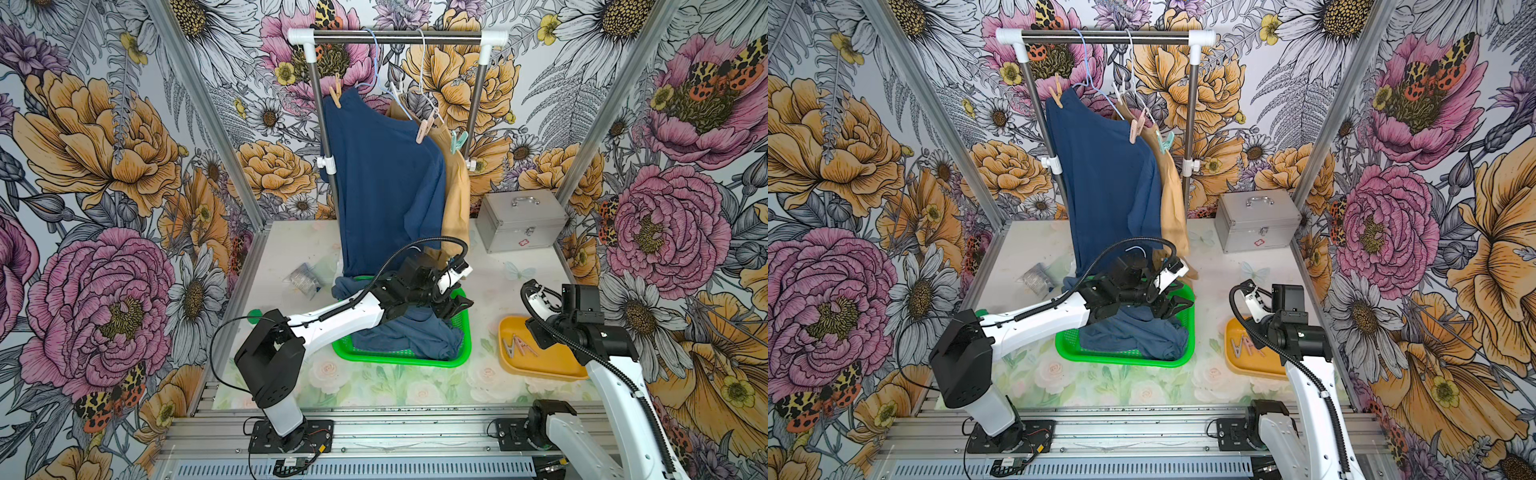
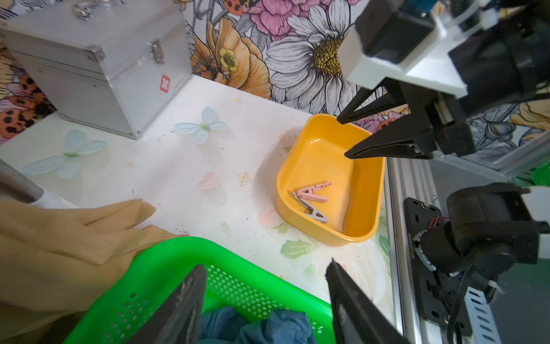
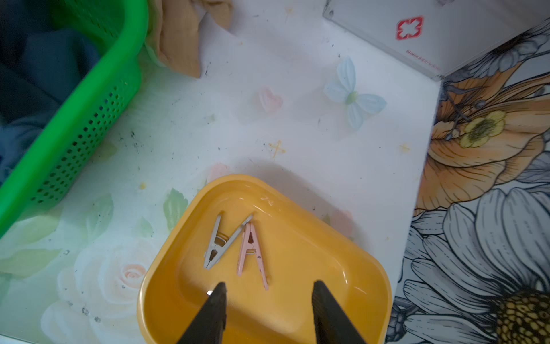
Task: Remove the clothespins securing t-shirts to the hanger
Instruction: Pick up the hanger from the basket.
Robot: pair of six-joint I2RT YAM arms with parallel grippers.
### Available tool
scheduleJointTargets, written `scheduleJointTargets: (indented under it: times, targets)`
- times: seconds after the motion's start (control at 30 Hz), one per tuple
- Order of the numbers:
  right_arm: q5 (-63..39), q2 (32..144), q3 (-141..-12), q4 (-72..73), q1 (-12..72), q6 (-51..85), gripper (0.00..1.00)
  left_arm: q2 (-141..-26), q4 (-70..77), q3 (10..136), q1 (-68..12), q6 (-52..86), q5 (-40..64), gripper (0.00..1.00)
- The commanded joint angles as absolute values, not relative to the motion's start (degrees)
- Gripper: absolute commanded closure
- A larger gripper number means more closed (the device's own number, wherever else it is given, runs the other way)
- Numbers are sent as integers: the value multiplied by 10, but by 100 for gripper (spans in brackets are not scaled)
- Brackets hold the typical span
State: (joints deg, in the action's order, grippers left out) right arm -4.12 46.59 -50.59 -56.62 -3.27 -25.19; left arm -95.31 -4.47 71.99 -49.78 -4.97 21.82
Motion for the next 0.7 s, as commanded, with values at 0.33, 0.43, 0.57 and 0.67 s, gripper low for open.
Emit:
scheduleJointTargets:
  times: [0.33,0.43,0.57,0.67]
  targets:
    - [95,481,-609,-441,252,-52,50,-790,-79,626,-429,-42,170,33]
    - [97,492,-594,-390,323,-43,50,-758,-95,607,-399,-34,173,33]
    - [96,533,-567,-310,389,-24,50,-722,-121,586,-361,-29,177,32]
    - [41,568,-543,-228,394,9,49,-697,-125,571,-321,-6,196,31]
